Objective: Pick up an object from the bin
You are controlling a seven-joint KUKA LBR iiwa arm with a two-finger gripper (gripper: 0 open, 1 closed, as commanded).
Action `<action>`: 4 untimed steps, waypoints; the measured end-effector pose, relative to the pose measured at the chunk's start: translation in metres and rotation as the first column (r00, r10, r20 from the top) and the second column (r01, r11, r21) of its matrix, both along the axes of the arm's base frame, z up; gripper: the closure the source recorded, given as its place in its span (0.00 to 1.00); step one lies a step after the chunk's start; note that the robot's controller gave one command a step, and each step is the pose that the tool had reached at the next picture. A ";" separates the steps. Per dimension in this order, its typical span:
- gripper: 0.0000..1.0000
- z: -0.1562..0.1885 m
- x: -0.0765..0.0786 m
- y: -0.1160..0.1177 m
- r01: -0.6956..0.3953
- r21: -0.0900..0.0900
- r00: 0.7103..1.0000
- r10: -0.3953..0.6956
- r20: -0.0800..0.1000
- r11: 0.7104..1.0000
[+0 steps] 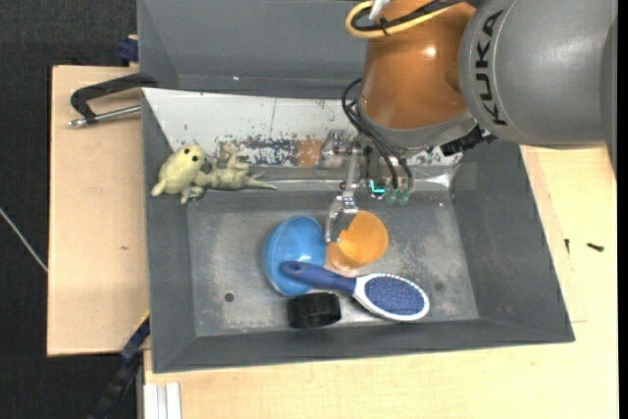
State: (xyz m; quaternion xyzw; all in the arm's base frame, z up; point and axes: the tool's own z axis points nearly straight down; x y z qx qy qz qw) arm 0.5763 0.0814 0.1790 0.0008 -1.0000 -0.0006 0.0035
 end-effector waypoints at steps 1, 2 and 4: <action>0.00 -0.106 -0.046 0.053 0.144 0.001 0.989 -0.144 0.012 0.990; 0.00 -0.076 -0.059 0.075 0.119 0.003 0.993 -0.119 0.013 0.993; 0.00 -0.106 -0.069 0.061 0.300 0.003 0.954 -0.301 0.009 0.954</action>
Offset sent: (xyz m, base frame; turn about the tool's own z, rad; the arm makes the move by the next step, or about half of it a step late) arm -0.0479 0.0517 -0.1090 0.1459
